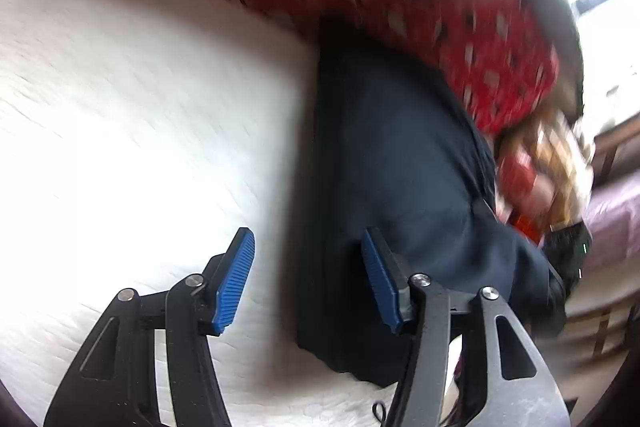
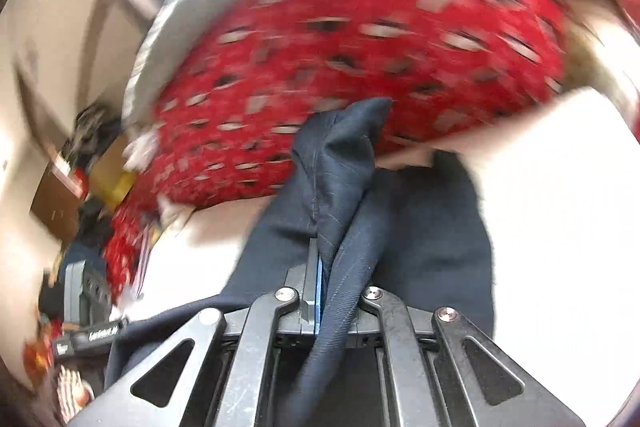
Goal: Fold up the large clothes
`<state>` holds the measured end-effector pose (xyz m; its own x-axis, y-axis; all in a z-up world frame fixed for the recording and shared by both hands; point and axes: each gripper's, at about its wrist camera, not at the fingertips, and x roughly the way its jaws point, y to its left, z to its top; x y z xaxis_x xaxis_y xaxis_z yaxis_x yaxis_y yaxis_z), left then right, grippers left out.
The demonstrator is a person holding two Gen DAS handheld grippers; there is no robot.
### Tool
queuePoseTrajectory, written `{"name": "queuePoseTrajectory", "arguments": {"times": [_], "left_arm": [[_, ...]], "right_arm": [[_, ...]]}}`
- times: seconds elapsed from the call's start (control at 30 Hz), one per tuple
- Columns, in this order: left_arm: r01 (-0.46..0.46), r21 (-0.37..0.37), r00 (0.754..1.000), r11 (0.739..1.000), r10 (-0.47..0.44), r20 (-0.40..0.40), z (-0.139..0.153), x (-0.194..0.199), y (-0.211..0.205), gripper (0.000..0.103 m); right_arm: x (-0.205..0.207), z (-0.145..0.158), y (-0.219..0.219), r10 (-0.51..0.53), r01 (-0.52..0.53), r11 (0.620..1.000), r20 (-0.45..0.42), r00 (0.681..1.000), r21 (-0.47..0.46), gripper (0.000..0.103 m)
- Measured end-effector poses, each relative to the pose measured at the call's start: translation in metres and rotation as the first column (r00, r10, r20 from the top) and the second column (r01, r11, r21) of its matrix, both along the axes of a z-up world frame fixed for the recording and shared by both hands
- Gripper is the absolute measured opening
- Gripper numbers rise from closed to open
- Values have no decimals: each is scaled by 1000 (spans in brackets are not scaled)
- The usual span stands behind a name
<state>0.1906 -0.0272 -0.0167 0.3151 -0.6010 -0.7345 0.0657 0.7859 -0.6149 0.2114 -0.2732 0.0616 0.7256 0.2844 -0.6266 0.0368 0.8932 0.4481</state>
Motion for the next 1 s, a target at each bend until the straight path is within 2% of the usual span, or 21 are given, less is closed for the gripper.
{"name": "queuePoseTrajectory", "arguments": {"times": [0.07,0.13,0.2,0.23,0.27,0.33,0.4,0.47,0.5,0.53,0.57,0.6,0.63,0.67,0.73,0.77,0.83,0.87,0.93,1.0], "left_arm": [[46,57,999,997,-45,-25,-14,-5,-25,55],[50,90,999,995,-49,-14,-14,-9,-32,55],[44,103,999,994,-44,2,-8,-9,-26,55],[40,105,999,994,-41,5,-6,-7,-21,55],[35,108,999,994,-37,15,-2,-8,-18,55],[30,125,999,992,-34,32,1,-7,-25,55],[34,136,999,990,-39,35,3,-10,-32,55],[39,141,998,989,-45,41,5,-10,-38,55],[44,155,998,987,-51,45,4,-11,-44,55],[49,166,997,985,-58,51,4,-12,-47,55],[58,177,996,982,-69,59,3,-14,-50,62],[73,190,995,979,-85,53,-1,-17,-52,67],[90,196,994,976,-100,40,-6,-17,-58,76],[108,193,993,975,-114,20,-12,-18,-61,80],[118,168,993,979,-119,-8,-16,-22,-62,80],[112,160,994,981,-114,0,-14,-25,-59,79],[91,166,994,982,-99,39,-3,-26,-51,79],[76,156,994,985,-88,67,5,-26,-44,79],[47,122,991,991,-62,116,20,-20,-32,79],[4,128,988,992,-24,151,33,-4,-26,79]], "right_arm": [[-1,-26,-24,-51,53,998,-77,996,17,4],[-6,-50,-38,-74,80,996,-166,983,32,7],[-17,-45,-42,-83,94,992,-138,987,78,16],[-23,-38,-44,-92,104,990,-118,989,99,24],[-32,-30,-46,-94,107,985,-104,990,136,41],[-44,-23,-49,-71,86,968,-75,995,234,60],[-49,-20,-46,-33,53,950,-70,997,308,67],[-50,-22,-36,33,4,942,-105,994,335,68],[-52,-24,-28,66,-23,947,-126,990,319,68],[-55,-25,-21,94,-51,953,-132,987,297,63],[-63,-24,-13,109,-83,969,-100,989,233,27],[-69,-22,-9,100,-89,986,-69,993,144,9],[-73,-27,-8,77,-73,996,-83,994,53,10],[-75,-43,-15,45,-41,999,-121,992,35,9],[-76,-74,-29,7,7,997,-189,982,75,8],[-79,-78,-32,2,14,996,-182,983,90,8],[-83,-70,-30,-2,19,996,-177,984,93,14],[-83,-64,-29,-6,22,996,-185,983,85,25],[-82,-51,-33,-18,38,994,-181,983,103,34],[-81,-32,-43,-69,86,986,-122,990,140,42]]}}
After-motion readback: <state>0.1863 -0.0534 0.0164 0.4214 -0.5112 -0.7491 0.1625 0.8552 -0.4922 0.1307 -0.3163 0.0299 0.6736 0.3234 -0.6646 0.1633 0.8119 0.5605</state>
